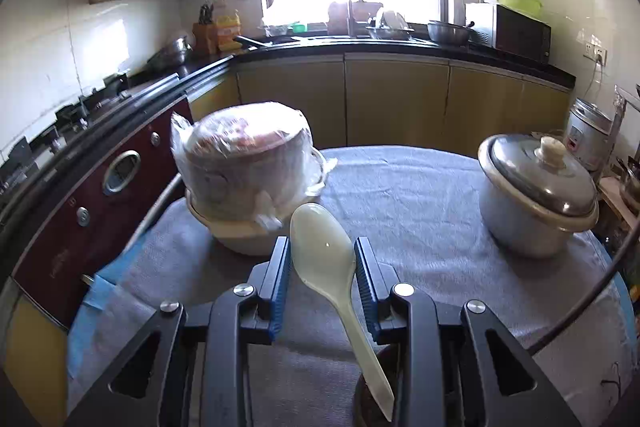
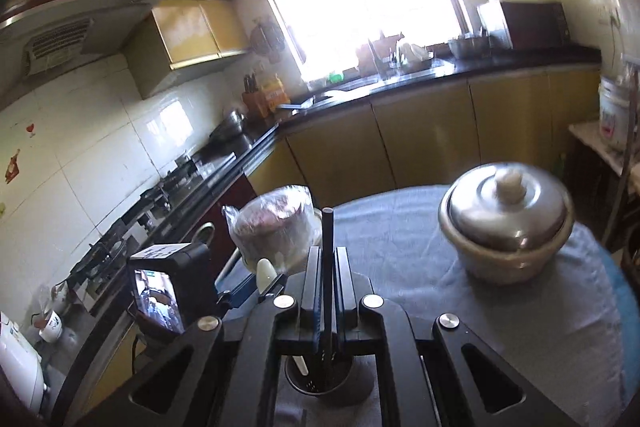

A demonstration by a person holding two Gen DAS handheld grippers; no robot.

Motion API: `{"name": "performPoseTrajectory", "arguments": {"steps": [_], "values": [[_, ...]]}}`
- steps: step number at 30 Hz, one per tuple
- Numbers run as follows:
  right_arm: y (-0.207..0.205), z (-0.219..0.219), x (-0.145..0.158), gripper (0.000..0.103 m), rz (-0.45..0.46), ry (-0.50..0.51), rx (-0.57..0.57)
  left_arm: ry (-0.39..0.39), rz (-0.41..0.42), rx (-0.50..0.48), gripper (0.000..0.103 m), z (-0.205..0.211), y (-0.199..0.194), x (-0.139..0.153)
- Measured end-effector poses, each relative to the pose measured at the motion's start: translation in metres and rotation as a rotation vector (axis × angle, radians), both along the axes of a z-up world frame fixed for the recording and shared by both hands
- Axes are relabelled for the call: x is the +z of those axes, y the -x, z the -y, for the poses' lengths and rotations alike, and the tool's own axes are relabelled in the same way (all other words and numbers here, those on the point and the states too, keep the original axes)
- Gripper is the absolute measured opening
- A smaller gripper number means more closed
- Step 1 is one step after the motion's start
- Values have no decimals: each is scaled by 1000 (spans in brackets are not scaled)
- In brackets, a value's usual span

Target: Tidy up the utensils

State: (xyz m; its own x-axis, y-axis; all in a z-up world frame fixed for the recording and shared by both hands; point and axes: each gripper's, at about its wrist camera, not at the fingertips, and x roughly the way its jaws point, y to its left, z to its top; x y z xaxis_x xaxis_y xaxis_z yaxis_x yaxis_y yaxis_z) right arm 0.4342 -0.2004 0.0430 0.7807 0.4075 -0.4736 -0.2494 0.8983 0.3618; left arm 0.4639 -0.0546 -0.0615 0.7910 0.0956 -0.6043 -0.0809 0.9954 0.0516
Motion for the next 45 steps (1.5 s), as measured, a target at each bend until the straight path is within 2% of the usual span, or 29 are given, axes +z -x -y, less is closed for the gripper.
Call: {"name": "performPoseTrajectory", "arguments": {"steps": [4, 8, 9, 11, 14, 16, 18, 19, 22, 26, 29, 33, 37, 45], "values": [[-10, -3, -21, 6, -39, 17, 11, -5, -15, -21, 34, 4, -3, -7], [-15, -3, -37, 6, -71, 2, 32, -44, -46, -40, 36, 7, -2, -16], [-15, -3, -38, 6, -69, -5, 32, -49, -54, -43, 39, 7, -1, -18], [-17, -1, -42, 9, -91, -22, 40, -43, -79, -48, 61, 4, 0, -17], [-18, -1, -43, 13, -119, -66, 65, -7, -75, -39, 66, -8, 11, -7], [-10, -1, -41, 29, -140, -55, 74, 1, -83, -33, 71, -16, 24, 1], [4, -4, -40, 77, -178, -7, 64, -11, -127, -31, 75, -25, 44, 5], [16, -5, -40, 81, -194, 20, 59, -22, -150, -34, 75, -28, 55, 6], [52, -12, -46, 80, -257, 103, 92, -70, -217, -27, 75, -35, 98, -1], [92, -15, -71, 80, -378, 104, 138, -44, -388, -70, 75, -40, 153, -26], [117, -15, -98, 80, -503, 115, 154, -44, -470, -74, 75, -39, 194, -43], [153, -16, -118, 80, -574, 206, 131, -11, -517, -76, 75, -39, 244, -53], [181, -11, -127, 80, -610, 214, 129, -4, -535, -67, 75, -41, 280, -55], [213, -15, -137, 80, -687, 237, 140, 17, -588, -70, 75, -47, 299, -47]]}}
